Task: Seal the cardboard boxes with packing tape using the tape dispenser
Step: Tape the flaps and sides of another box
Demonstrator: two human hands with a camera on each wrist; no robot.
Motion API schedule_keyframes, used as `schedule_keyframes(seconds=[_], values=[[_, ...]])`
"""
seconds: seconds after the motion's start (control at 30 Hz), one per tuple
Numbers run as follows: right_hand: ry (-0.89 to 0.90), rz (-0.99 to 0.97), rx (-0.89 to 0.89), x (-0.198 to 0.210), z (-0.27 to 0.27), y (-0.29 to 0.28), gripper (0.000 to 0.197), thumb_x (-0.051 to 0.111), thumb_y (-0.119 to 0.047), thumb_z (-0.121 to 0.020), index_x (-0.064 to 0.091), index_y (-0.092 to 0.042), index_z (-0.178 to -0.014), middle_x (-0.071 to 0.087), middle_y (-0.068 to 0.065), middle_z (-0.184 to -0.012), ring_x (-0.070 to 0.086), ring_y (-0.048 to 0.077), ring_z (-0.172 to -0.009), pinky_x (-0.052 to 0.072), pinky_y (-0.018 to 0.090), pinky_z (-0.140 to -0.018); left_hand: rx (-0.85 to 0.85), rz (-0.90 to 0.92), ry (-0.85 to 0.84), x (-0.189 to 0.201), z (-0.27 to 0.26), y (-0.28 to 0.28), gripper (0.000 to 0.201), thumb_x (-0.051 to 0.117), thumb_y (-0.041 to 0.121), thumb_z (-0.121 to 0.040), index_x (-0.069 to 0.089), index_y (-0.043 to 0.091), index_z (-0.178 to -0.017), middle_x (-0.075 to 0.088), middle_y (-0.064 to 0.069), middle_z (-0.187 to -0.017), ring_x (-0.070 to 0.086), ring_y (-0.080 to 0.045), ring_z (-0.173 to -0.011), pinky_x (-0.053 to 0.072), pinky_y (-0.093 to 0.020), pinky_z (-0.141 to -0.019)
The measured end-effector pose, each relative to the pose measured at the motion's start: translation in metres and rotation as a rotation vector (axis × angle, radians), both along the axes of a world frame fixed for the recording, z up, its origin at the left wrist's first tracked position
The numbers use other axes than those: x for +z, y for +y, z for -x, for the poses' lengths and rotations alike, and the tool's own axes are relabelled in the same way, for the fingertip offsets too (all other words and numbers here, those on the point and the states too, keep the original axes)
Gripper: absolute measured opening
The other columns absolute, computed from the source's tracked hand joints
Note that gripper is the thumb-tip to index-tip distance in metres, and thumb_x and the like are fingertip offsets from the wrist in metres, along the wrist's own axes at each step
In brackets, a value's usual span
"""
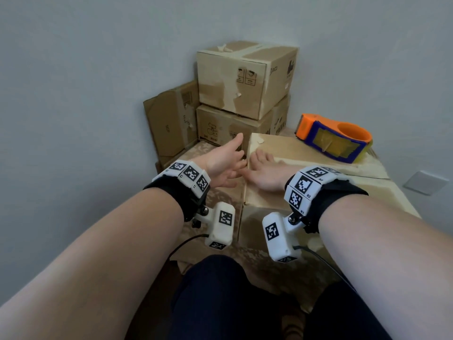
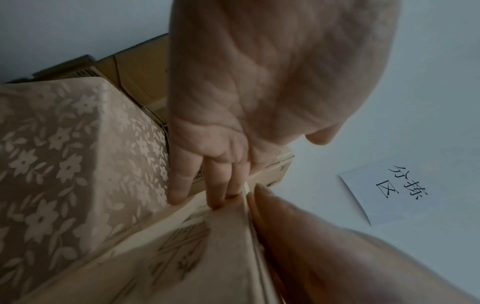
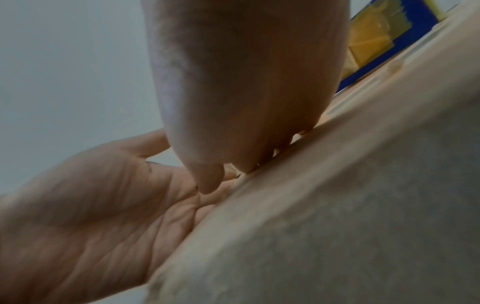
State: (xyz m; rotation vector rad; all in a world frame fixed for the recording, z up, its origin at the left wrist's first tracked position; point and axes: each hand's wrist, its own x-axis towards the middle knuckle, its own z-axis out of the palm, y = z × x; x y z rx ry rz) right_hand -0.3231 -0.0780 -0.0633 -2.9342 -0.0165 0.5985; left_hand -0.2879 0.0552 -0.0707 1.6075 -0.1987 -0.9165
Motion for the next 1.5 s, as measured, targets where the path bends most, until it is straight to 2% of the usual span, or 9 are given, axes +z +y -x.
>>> schedule_keyframes(seconds=[0.23, 0.37, 0.57, 0.7, 0.93, 1.03, 1.13, 1.27, 1.5], values=[[0.019, -0.009, 0.09, 0.005, 0.005, -0.008, 0.059, 0.012, -0.047, -0.103, -0.01, -0.023, -0.153, -0.017, -0.002, -0.16, -0.013, 0.025, -0.147, -0.002, 0.047, -0.117, -0.089, -0.092, -0.061, 0.002, 0.001, 0.0, 0.075, -0.002, 0.071, -0.089, 0.004, 0.032, -0.153, 0.005, 0.008, -0.16, 0.009, -0.017, -0.147, 0.005, -0.054, -0.115], [0.023, 0.004, 0.073, 0.007, 0.013, -0.022, 0.057, 0.013, -0.043, -0.104, -0.005, -0.022, -0.154, -0.014, -0.003, -0.161, -0.009, 0.025, -0.148, 0.001, 0.049, -0.118, -0.036, -0.219, -0.131, 0.007, 0.005, -0.009, 0.076, 0.003, 0.071, -0.09, 0.008, 0.029, -0.153, 0.004, 0.007, -0.16, 0.006, -0.017, -0.147, 0.003, -0.052, -0.116], [0.034, 0.021, -0.018, 0.006, 0.029, -0.069, 0.059, 0.014, -0.043, -0.104, -0.004, -0.018, -0.154, -0.012, -0.002, -0.161, -0.006, 0.026, -0.148, 0.006, 0.05, -0.118, 0.026, -0.485, -0.326, 0.019, 0.011, -0.034, 0.107, 0.022, 0.088, -0.069, 0.031, 0.016, -0.149, 0.031, -0.002, -0.154, 0.029, -0.023, -0.141, 0.018, -0.045, -0.117], [0.011, 0.031, -0.098, 0.004, 0.039, -0.104, 0.058, 0.013, -0.041, -0.104, -0.001, -0.015, -0.154, -0.009, -0.001, -0.162, -0.003, 0.026, -0.148, 0.009, 0.051, -0.118, -0.096, -0.745, -0.51, 0.029, 0.02, -0.065, 0.075, 0.017, 0.061, -0.097, 0.03, 0.009, -0.148, 0.031, -0.01, -0.154, 0.031, -0.026, -0.14, 0.02, -0.038, -0.116], [-0.065, 0.05, -0.184, 0.002, 0.061, -0.161, 0.049, 0.02, -0.036, -0.103, 0.02, -0.014, -0.147, 0.015, 0.001, -0.156, 0.017, 0.024, -0.142, 0.024, 0.055, -0.111, -0.335, -0.989, -0.693, 0.021, 0.025, -0.119, 0.076, 0.039, 0.063, -0.089, 0.036, 0.008, -0.142, 0.042, -0.011, -0.143, 0.045, -0.03, -0.125, 0.036, -0.04, -0.105], [-0.13, 0.035, -0.273, -0.003, 0.071, -0.187, 0.053, 0.023, -0.038, -0.102, 0.019, -0.011, -0.148, 0.014, 0.003, -0.157, 0.016, 0.024, -0.143, 0.023, 0.051, -0.112, -0.399, -0.994, -0.76, 0.019, 0.033, -0.137, 0.084, 0.048, 0.063, -0.086, 0.025, 0.011, -0.148, 0.027, -0.006, -0.153, 0.035, -0.027, -0.134, 0.031, -0.041, -0.11], [-0.159, -0.012, -0.32, -0.008, 0.077, -0.203, 0.065, 0.027, -0.044, -0.102, 0.011, -0.007, -0.152, 0.0, 0.008, -0.161, 0.005, 0.024, -0.148, 0.016, 0.045, -0.118, -0.423, -1.001, -0.819, 0.018, 0.042, -0.156, 0.087, 0.051, 0.058, -0.088, 0.015, 0.011, -0.151, 0.011, -0.004, -0.159, 0.017, -0.026, -0.144, 0.022, -0.043, -0.115], [-0.255, -0.107, -0.391, -0.013, 0.08, -0.218, 0.074, 0.039, -0.052, -0.096, 0.019, -0.007, -0.151, 0.006, 0.006, -0.161, 0.021, 0.025, -0.144, 0.026, 0.041, -0.115, -0.502, -1.029, -0.806, 0.018, 0.049, -0.176, 0.096, 0.046, 0.065, -0.087, -0.001, 0.013, -0.153, -0.004, -0.002, -0.161, -0.001, -0.025, -0.148, 0.01, -0.047, -0.118], [-0.299, -0.318, -0.414, -0.014, 0.088, -0.226, 0.071, 0.047, -0.038, -0.099, 0.011, -0.009, -0.153, -0.002, 0.0, -0.162, 0.021, 0.022, -0.145, 0.022, 0.034, -0.114, -0.531, -1.068, -0.742, 0.014, 0.055, -0.187, 0.107, 0.042, 0.075, -0.081, -0.013, 0.015, -0.151, -0.018, 0.0, -0.159, -0.015, -0.025, -0.146, 0.003, -0.048, -0.119]])
